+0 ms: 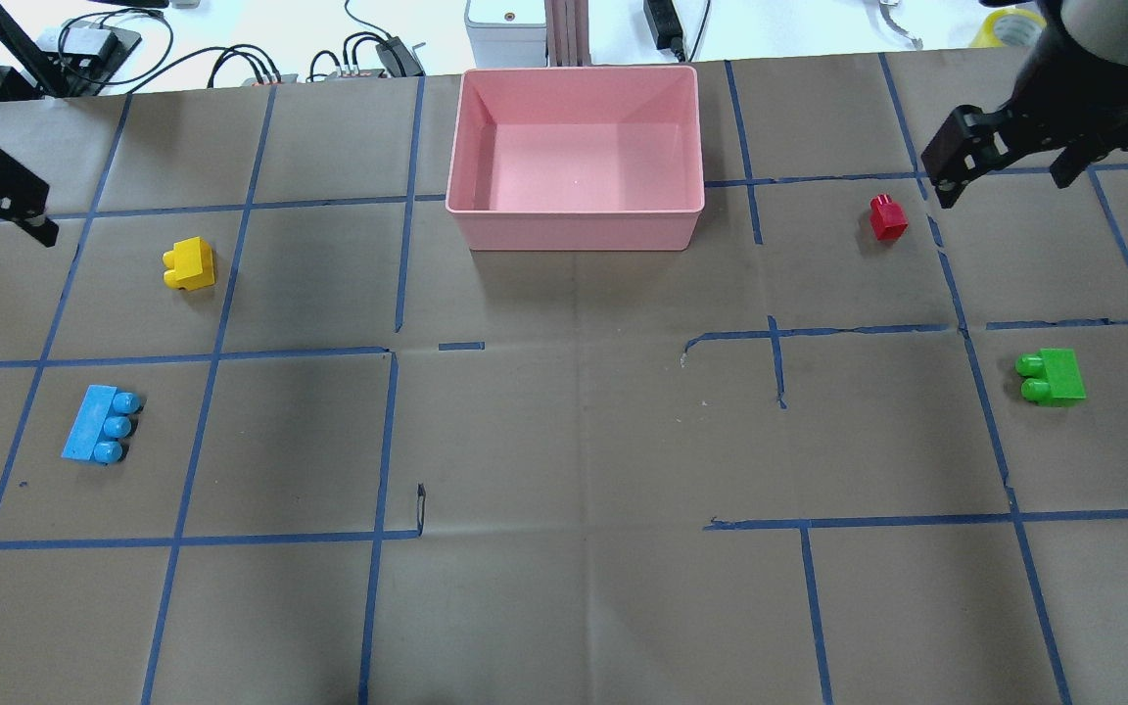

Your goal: Put all blocks into box

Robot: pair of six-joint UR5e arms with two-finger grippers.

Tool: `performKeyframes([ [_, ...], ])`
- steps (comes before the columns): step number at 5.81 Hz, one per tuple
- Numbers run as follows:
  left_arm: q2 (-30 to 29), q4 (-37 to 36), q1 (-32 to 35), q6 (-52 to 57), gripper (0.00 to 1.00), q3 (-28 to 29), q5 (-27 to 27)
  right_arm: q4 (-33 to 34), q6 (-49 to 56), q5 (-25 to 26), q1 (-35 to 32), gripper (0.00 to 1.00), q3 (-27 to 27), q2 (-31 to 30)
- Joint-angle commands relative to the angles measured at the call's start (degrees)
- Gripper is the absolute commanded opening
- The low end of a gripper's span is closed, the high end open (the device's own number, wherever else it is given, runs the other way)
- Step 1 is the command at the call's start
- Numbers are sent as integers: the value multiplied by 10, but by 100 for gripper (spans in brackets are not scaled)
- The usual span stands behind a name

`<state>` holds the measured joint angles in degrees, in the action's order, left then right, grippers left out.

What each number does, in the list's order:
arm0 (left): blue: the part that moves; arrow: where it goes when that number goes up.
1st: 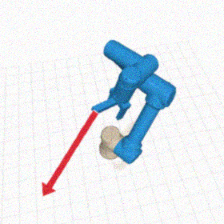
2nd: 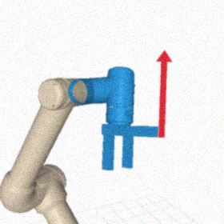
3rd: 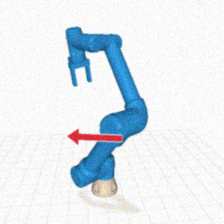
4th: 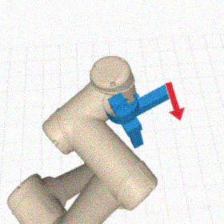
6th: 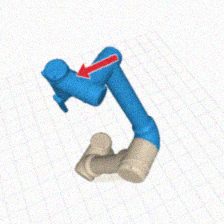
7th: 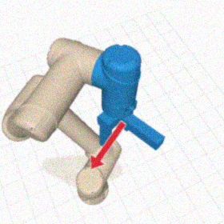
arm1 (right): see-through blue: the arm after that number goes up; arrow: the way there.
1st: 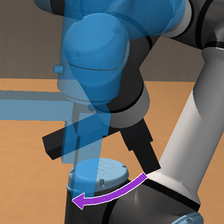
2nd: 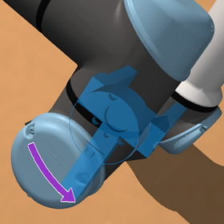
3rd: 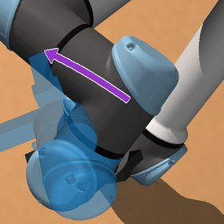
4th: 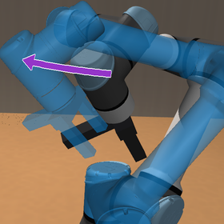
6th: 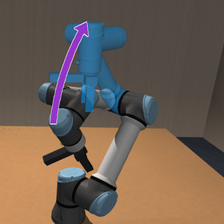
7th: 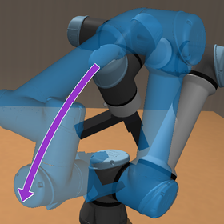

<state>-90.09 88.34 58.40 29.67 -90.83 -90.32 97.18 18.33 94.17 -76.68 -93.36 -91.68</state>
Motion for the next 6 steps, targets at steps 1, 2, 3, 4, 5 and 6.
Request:
performKeyframes([
  [1, 5, -12, -112, 183, 100, -32, 1, 13, 63, -6, 75, 100, -34, 6],
  [2, -3, -41, -138, 235, 100, -49, 1, 43, 84, -6, 98, 100, -64, 6],
  [3, -18, -84, -138, 246, 100, -74, 1, 55, 81, -6, 115, 100, -90, 8],
  [4, -31, -123, -136, 243, 100, -104, 34, 83, 81, -5, 131, 100, -120, 10],
  [5, -45, -159, -136, 241, 100, -136, 69, 161, 85, -5, 144, 100, -164, 20],
  [6, -69, -223, -129, 225, 100, -164, 69, 237, 85, -5, 152, 100, -209, 21],
])
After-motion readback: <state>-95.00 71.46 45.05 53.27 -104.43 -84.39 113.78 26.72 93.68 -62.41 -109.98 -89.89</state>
